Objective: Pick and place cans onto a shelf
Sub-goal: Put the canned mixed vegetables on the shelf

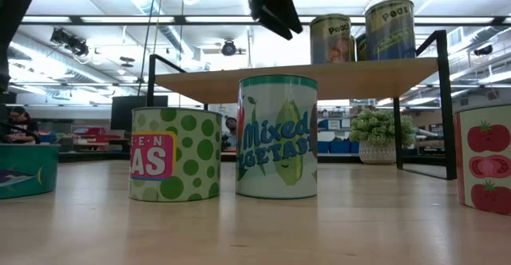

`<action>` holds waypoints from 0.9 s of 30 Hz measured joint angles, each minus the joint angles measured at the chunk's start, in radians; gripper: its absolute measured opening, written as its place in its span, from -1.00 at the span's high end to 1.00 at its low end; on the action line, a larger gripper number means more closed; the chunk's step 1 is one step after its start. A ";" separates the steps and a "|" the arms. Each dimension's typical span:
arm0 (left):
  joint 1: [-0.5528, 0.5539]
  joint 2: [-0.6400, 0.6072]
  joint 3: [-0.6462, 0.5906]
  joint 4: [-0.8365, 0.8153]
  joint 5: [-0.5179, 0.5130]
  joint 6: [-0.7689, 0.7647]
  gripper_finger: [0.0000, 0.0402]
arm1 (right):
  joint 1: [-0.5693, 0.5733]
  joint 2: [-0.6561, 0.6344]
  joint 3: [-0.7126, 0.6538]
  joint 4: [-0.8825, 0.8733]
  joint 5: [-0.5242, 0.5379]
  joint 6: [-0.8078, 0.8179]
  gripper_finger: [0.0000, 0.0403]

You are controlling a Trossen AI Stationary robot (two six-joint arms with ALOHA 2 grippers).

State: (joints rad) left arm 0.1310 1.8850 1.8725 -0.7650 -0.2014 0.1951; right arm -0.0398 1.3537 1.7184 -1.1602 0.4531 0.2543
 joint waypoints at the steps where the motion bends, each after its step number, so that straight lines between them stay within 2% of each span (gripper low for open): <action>1: 0.000 -0.008 0.000 -0.003 -0.001 0.000 -0.91 | 0.003 0.000 0.000 -0.006 -0.001 0.009 -0.91; 9: 0.000 -0.084 0.000 -0.156 0.032 -0.007 -0.91 | 0.063 0.004 0.029 -0.106 0.011 0.065 -0.89; 14: -0.006 -0.129 0.000 -0.187 0.038 -0.047 -0.89 | 0.105 0.004 0.058 -0.133 0.047 0.099 -0.85; 20: -0.053 -0.178 0.000 -0.212 0.038 -0.073 -0.70 | 0.168 0.004 0.064 -0.131 0.057 0.136 -0.83; 27: -0.152 -0.182 -0.008 -0.255 0.027 -0.076 -0.44 | 0.225 0.004 0.064 -0.131 0.139 0.171 -0.83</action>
State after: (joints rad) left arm -0.0206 1.7032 1.8646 -1.0196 -0.1740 0.1193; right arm 0.1855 1.3572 1.7828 -1.2910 0.5918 0.4255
